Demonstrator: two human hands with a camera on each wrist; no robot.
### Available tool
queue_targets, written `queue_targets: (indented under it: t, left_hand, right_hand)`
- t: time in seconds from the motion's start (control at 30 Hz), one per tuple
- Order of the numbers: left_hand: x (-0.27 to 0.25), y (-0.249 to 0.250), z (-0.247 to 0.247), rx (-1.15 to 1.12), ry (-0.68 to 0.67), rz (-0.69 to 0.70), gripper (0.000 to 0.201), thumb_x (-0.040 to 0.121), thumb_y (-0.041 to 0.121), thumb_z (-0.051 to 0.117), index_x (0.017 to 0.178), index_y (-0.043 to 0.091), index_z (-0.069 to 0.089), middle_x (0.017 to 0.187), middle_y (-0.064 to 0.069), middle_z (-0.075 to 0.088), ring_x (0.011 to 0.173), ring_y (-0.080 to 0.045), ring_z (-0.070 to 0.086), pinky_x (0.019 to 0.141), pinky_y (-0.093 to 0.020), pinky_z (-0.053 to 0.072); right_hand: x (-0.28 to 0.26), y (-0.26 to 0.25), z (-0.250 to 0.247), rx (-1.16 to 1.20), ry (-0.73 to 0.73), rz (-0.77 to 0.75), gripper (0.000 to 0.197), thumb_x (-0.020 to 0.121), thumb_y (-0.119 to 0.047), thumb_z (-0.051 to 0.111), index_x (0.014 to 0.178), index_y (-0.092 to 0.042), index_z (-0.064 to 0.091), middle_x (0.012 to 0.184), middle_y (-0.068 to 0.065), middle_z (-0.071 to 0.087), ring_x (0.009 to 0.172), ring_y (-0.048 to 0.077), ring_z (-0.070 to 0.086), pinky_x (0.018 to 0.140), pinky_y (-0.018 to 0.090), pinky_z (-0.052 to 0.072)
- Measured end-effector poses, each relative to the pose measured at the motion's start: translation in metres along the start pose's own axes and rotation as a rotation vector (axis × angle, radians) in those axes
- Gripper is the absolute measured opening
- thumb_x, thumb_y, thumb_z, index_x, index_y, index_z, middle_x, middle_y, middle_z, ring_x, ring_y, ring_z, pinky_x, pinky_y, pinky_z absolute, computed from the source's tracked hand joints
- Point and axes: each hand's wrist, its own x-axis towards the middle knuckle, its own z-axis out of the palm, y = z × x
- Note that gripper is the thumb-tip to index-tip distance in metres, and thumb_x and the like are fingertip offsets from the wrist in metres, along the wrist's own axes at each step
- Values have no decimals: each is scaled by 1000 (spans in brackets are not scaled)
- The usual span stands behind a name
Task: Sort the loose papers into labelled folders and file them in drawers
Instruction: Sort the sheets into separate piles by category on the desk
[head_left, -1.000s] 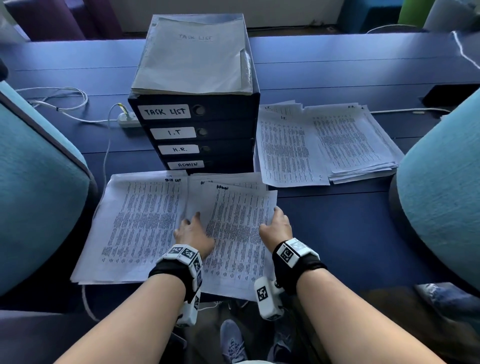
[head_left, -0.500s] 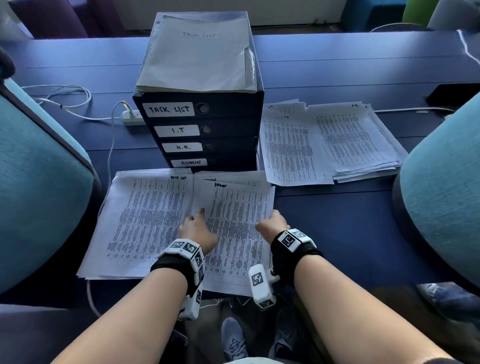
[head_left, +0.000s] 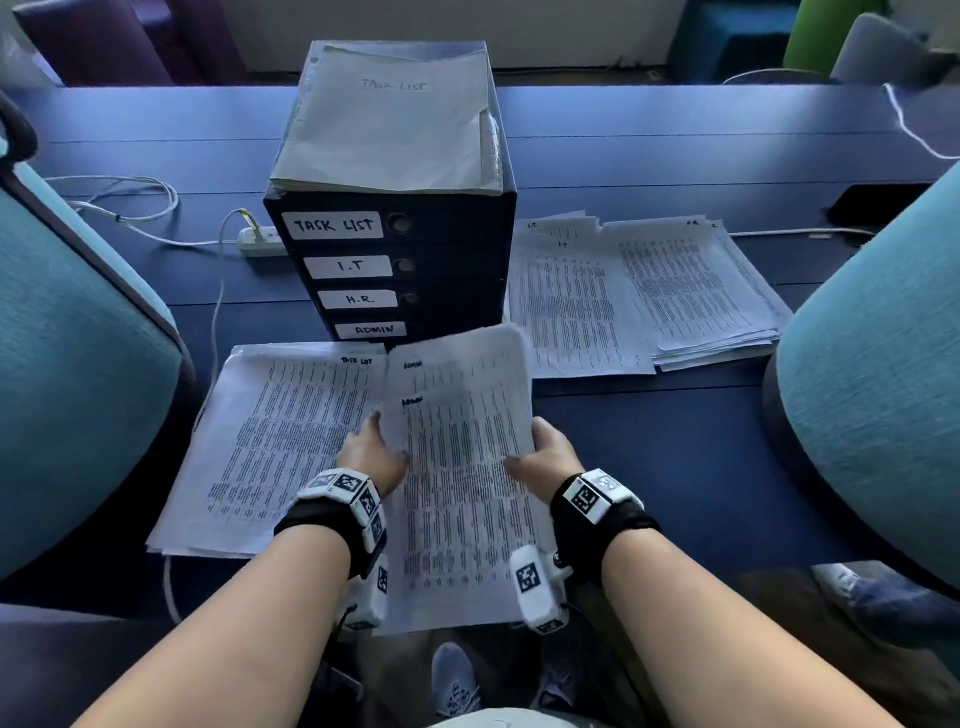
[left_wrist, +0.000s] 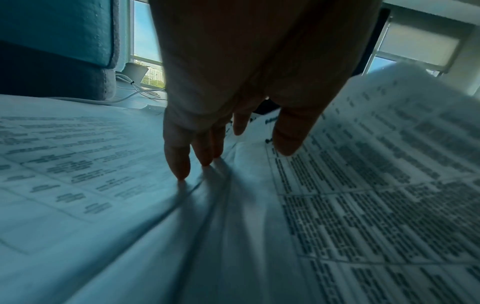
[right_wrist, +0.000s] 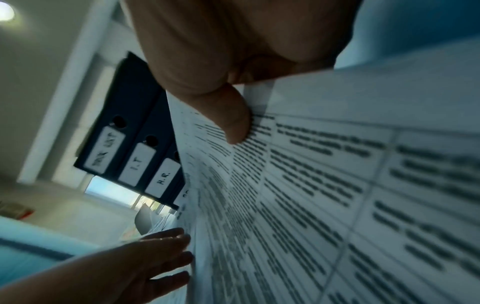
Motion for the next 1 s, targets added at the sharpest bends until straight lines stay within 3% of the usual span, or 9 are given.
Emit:
queue_targets:
  t: [0.17,0.3,0.4,0.5,0.57,0.63,0.77,0.87,1.0]
  left_hand:
    - [-1,8,-9,-200,62,84,85,88,41,66,152,10,19,151,-17,37,134,-32,42,111,-43,37]
    - [-5,22,-22,-413,82,183,98,83,47,70,155,18,10,159,-9,22,143,-28,29,116,-48,30]
    - [-11,35,-30,-536,75,233,102,80,42,76,155,23,9,161,-4,18,145,-24,25,117,-45,27]
    - [-22,54,-38,-745,43,281,104,78,31,80,155,25,10,161,0,20,145,-20,25,116,-39,27]
    - [-29,67,-45,-885,22,356,94,78,18,80,152,21,23,152,-3,39,138,-19,39,109,-34,37]
    - [-37,78,-53,-963,70,448,67,80,4,75,137,13,41,128,-5,61,116,-16,60,97,-30,48]
    - [-58,105,-58,-991,195,569,26,87,-2,65,103,11,48,92,-3,64,84,-14,62,81,-23,53]
    - [-71,121,-55,-1023,234,632,31,92,-4,57,98,24,47,93,6,64,78,3,64,70,-13,51]
    - [-80,115,-49,-1049,177,611,42,85,-12,61,110,18,46,98,-4,63,87,-12,63,78,-29,56]
  right_hand:
    - [-10,-14,-26,22,47,-196,35,87,-3,61,117,-21,55,103,4,66,90,24,67,78,43,59]
    - [-15,-34,-57,55,121,-290,42,90,-2,60,127,-16,49,100,4,59,81,20,61,71,32,57]
    - [-21,-48,-74,-67,238,-436,30,90,-5,61,118,-9,51,87,2,55,69,18,55,61,29,51]
    - [-32,-62,-91,-58,336,-544,23,88,-2,61,109,-4,53,84,0,57,67,12,56,54,16,49]
    - [-40,-71,-101,4,357,-570,19,89,-2,61,105,-7,54,89,3,61,70,12,57,58,20,53]
    - [-46,-76,-110,52,383,-581,18,89,-7,61,106,-9,55,96,7,64,80,18,61,69,29,56]
    - [-51,-82,-109,121,456,-575,25,92,-9,56,116,-7,51,104,5,61,94,25,59,81,35,50]
    - [-55,-86,-103,184,523,-580,25,93,-11,55,116,-9,47,99,-1,56,82,18,56,71,28,43]
    - [-53,-74,-98,230,399,-601,36,89,-11,60,112,-20,34,99,-1,57,83,17,61,65,34,55]
